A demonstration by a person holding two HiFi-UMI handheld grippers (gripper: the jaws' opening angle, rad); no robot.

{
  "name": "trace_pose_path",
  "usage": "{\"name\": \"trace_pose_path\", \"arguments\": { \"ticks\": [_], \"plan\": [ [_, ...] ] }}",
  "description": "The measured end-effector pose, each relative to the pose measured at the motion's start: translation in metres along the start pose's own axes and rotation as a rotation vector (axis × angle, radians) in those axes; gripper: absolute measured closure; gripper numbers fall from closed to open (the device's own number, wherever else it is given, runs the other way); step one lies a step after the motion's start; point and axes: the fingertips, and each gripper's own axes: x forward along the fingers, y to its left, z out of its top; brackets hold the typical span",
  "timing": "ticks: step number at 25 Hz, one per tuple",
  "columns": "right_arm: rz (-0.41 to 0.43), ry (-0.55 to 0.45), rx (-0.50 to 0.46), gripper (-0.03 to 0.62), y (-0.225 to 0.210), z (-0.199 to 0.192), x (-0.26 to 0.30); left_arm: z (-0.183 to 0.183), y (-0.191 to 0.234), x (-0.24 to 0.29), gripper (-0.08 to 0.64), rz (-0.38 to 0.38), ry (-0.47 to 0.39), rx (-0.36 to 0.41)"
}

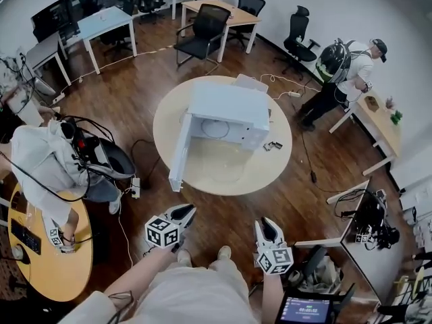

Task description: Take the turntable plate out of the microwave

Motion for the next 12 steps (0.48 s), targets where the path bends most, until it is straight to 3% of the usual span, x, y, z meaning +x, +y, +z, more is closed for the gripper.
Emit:
{"name": "trace_pose_path", "arguments": {
  "ticks": [6,12],
  "plan": [
    [0.023,-0.017,0.066,0.495,0.019,-0.019,0.001,-0.001,0.008,-0.01,0.522,0.003,0.002,0.0],
    [0.028,-0.069,0.088,0.517,0.009,-0.016,-0.007,0.026,-0.005,-0.011,0.522,-0.067,-0.102,-0.176]
  ]
}}
